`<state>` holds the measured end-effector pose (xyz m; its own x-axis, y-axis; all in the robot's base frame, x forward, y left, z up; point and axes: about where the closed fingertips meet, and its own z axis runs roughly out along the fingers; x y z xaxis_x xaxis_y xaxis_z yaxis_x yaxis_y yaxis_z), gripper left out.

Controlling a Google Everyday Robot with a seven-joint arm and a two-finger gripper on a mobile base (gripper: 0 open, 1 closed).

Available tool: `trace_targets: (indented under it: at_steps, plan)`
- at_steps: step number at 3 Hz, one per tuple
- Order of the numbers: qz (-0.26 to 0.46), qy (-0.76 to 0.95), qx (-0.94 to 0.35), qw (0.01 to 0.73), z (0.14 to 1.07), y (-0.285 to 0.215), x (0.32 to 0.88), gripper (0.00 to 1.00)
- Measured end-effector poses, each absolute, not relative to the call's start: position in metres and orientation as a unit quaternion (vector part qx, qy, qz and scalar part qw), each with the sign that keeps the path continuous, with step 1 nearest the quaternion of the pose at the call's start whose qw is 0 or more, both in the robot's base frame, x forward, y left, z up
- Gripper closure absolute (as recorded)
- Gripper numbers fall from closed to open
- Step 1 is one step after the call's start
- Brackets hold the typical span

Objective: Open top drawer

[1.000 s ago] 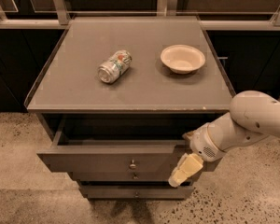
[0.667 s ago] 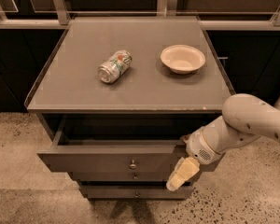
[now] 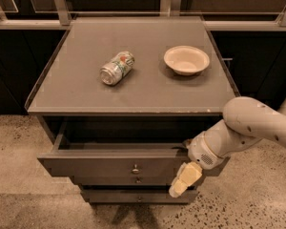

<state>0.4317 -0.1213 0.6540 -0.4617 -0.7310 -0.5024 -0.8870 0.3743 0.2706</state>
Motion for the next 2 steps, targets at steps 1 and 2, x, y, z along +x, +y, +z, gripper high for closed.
trace_targets:
  at_steps: [1, 2]
  plan:
    - [0.263, 0.814, -0.501, 0.135, 0.6535, -0.1196, 0.4277, 0.0]
    - [0.262, 0.815, -0.503, 0.119, 0.653, -0.1215, 0.4252, 0.0]
